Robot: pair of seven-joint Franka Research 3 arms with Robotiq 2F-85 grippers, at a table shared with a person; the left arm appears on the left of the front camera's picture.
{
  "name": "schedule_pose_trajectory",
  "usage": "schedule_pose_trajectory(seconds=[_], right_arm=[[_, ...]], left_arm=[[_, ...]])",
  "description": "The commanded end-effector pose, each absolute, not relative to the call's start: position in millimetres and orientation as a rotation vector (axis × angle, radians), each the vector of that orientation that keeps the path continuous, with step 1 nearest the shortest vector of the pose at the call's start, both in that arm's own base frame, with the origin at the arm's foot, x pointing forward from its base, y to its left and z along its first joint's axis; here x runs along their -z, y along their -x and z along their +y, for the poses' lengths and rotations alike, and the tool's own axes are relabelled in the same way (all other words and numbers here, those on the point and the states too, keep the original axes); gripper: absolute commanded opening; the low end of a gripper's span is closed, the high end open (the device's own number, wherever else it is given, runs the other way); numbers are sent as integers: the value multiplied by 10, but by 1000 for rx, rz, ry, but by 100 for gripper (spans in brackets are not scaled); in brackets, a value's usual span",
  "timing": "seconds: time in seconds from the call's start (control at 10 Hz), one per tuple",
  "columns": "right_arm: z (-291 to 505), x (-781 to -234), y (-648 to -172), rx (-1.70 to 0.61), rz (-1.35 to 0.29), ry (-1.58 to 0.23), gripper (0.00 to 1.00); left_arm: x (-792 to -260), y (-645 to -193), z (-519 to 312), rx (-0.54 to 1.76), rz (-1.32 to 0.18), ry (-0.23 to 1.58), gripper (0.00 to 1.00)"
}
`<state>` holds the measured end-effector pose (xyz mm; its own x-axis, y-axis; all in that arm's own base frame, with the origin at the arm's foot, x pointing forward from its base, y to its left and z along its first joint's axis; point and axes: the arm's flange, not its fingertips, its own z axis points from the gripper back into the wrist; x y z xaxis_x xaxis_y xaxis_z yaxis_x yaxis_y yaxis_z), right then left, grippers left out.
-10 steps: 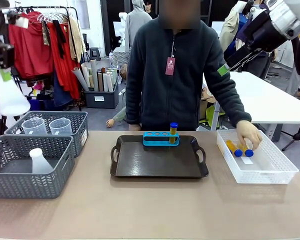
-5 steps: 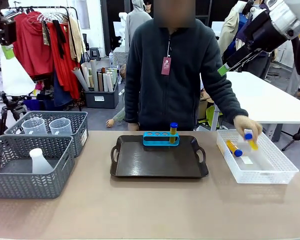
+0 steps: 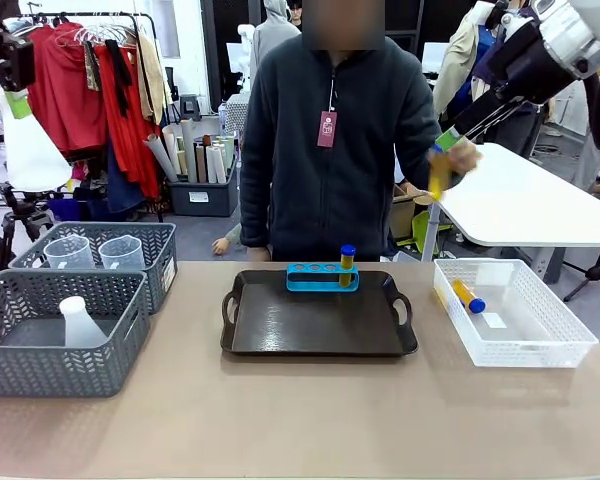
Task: Prepare the laboratory tools.
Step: Pick up one Small flask and place it on the Handle tray.
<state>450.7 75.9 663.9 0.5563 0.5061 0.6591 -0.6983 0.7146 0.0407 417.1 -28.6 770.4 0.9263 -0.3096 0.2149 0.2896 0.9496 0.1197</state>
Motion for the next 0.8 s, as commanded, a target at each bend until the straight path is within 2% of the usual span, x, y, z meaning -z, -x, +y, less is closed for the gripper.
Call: schedule_pose_trajectory(seconds=[0.0, 0.2, 0.4, 0.7], right_arm=[[756, -6648, -4506, -727, -670, -322, 100], [756, -6648, -4506, -727, -670, -322, 100], [756, -6648, -4506, -727, -670, -322, 100], [756, -6648, -4506, -727, -670, -322, 100]], left_arm=[[-7698, -4141, -288, 297, -246, -88, 0], [-7762, -4177, -405, 342, -251, -107, 0], [-7979, -4054, -817, 410, -256, -128, 0], [-8063, -4097, -1495, 560, -268, -173, 0]])
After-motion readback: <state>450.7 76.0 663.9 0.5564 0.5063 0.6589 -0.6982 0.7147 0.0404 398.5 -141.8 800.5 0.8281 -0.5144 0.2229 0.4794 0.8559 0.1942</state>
